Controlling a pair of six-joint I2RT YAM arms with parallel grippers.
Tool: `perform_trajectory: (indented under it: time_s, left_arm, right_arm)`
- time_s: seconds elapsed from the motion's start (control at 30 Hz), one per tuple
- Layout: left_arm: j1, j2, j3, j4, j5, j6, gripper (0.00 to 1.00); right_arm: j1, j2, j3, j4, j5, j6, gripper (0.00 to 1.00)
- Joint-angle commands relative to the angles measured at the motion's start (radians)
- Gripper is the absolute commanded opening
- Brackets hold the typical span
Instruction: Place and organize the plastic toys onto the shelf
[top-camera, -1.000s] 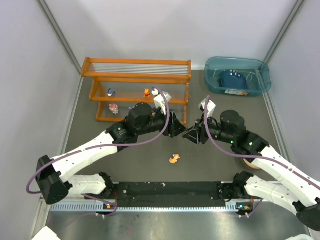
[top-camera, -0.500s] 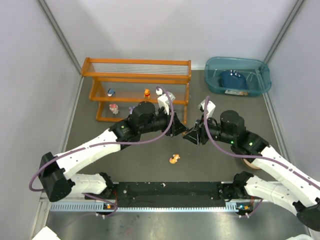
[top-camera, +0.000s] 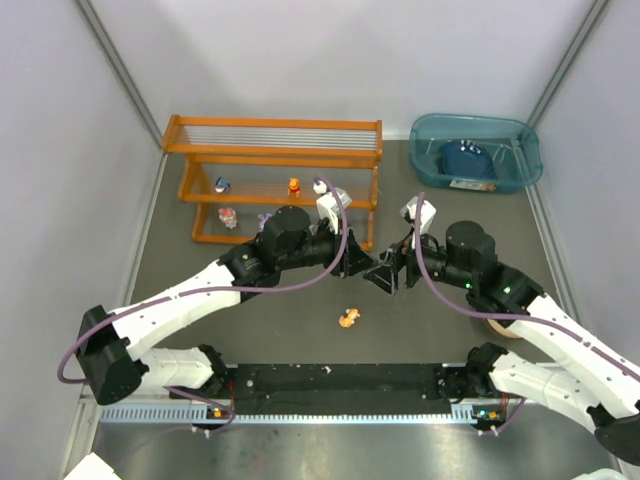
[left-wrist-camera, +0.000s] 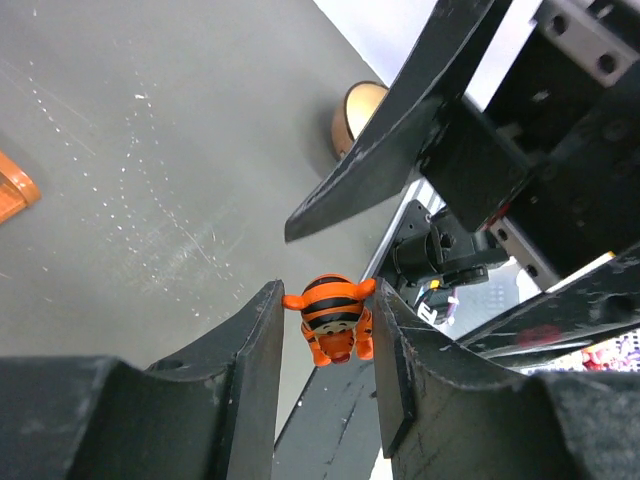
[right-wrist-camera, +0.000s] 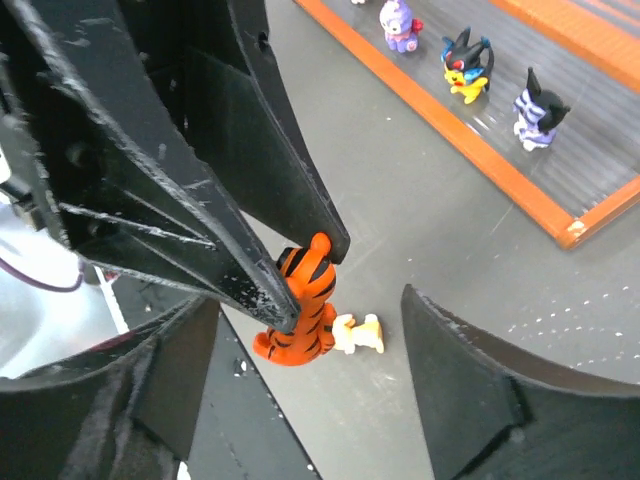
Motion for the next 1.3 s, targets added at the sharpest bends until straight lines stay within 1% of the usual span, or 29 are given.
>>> perform_trajectory:
  time_s: [0.0, 0.1, 0.17, 0.27, 0.33, 0.4, 0.43, 0.53, 0.7, 0.77, 0.8, 0.83, 0.97, 1.03, 1.27]
  left_arm:
    - [0.01, -0.049, -0.017, 0.047, 0.006, 0.015, 0.0]
    - [0.036, -0.065, -0.025, 0.033, -0.049, 0.043, 0.0]
    - [0.06, -0.072, -0.042, 0.04, -0.086, 0.063, 0.0]
    - [0.086, -0.082, -0.06, 0.047, -0.219, 0.104, 0.0]
    - [0.089, -0.075, -0.07, 0.097, -0.382, 0.173, 0.0]
    - [0.089, -0.063, -0.082, 0.154, -0.483, 0.224, 0.0]
    - [0.091, -0.057, -0.085, 0.174, -0.552, 0.273, 0.0]
    - [0.108, -0.017, -0.077, 0.266, -0.615, 0.334, 0.0]
    - [0.164, 0.093, -0.03, 0.352, -0.625, 0.379, 0.0]
    - [0.181, 0.139, -0.011, 0.395, -0.606, 0.387, 0.0]
    - [0.2, 0.153, -0.007, 0.407, -0.602, 0.388, 0.0]
    - [0.206, 0.168, 0.007, 0.422, -0.597, 0.391, 0.0]
    - [0.22, 0.24, 0.041, 0.45, -0.602, 0.41, 0.0]
    - [0.223, 0.257, 0.061, 0.455, -0.596, 0.408, 0.0]
    - [0.223, 0.31, 0.098, 0.464, -0.597, 0.405, 0.0]
  right_arm:
    - [0.007, -0.047, 0.073, 0.053, 0.019, -0.027, 0.76]
    - [0.008, -0.085, 0.087, 0.04, 0.027, -0.047, 0.79]
    - [0.008, -0.125, 0.103, 0.017, 0.068, -0.061, 0.82]
    - [0.008, -0.165, 0.122, -0.019, 0.133, -0.075, 0.84]
    - [0.007, -0.179, 0.125, -0.037, 0.169, -0.08, 0.84]
    - [0.008, -0.193, 0.12, -0.054, 0.182, -0.083, 0.84]
    - [0.008, -0.196, 0.119, -0.062, 0.18, -0.083, 0.85]
    - [0.008, -0.228, 0.097, -0.071, 0.186, -0.074, 0.85]
    - [0.008, -0.26, 0.054, -0.083, 0.245, -0.064, 0.85]
    - [0.008, -0.268, 0.044, -0.086, 0.271, -0.067, 0.91]
    - [0.008, -0.269, 0.039, -0.092, 0.28, -0.067, 0.96]
    - [0.008, -0.277, 0.034, -0.094, 0.294, -0.067, 0.99]
    - [0.008, -0.295, 0.028, -0.102, 0.3, -0.083, 0.99]
    - [0.007, -0.295, 0.027, -0.108, 0.332, -0.087, 0.99]
    - [0.008, -0.298, 0.022, -0.112, 0.343, -0.093, 0.99]
